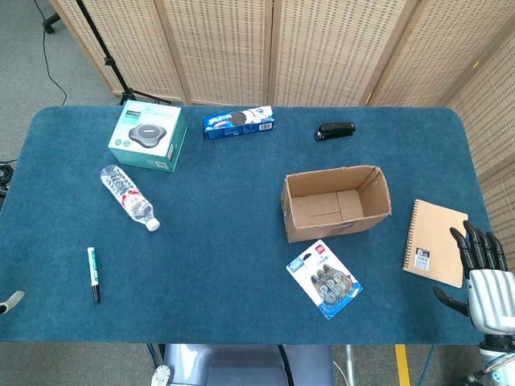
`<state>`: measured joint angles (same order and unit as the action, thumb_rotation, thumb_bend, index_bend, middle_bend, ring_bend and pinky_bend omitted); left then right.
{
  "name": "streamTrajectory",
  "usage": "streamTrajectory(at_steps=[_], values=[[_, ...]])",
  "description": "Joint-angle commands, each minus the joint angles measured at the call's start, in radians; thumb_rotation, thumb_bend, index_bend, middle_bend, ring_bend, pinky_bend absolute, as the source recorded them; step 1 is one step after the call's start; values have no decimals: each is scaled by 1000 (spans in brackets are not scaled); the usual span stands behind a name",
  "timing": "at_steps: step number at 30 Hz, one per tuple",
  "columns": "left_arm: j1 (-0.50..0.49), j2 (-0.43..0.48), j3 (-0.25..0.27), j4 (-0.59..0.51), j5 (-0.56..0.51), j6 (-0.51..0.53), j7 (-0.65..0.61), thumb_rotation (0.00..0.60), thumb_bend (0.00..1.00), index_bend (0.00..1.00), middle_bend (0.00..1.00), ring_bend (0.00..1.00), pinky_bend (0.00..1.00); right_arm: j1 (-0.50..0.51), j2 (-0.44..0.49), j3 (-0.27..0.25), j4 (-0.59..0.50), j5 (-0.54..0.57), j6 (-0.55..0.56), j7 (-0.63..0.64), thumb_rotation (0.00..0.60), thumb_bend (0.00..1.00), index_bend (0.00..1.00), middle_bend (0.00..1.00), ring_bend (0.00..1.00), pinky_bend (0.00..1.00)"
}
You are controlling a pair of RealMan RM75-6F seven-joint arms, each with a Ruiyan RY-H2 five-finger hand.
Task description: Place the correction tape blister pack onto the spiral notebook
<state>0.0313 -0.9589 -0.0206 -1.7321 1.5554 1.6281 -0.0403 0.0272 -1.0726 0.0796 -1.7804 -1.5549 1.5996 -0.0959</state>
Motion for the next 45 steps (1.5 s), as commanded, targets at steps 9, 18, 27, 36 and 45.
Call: streamTrajectory(at_steps=[9,18,27,36,45], values=[[-4,8,3,0,0,-13,-10,600,0,0,0,0,0,27,32,-41,15,-72,-63,46,600,0,0,0,0,0],[-14,10,-5,-8,-20,-35,-3,600,0,0,0,0,0,219,95,-168,168,-455,-231,275,600,0,78,0,0,0],[-27,7,-12,-13,-50,-66,14,600,0,0,0,0,0,362,95,-131,98,-461,-442,106,600,0,130,0,0,0],[-39,9,-18,-17,-72,-91,18,600,0,0,0,0,0,456,34,-71,21,-279,-699,-105,600,0,132,0,0,0],[-43,13,-19,-17,-79,-100,11,600,0,0,0,0,0,505,-29,-49,16,-115,-834,-273,600,88,132,10,0,0]])
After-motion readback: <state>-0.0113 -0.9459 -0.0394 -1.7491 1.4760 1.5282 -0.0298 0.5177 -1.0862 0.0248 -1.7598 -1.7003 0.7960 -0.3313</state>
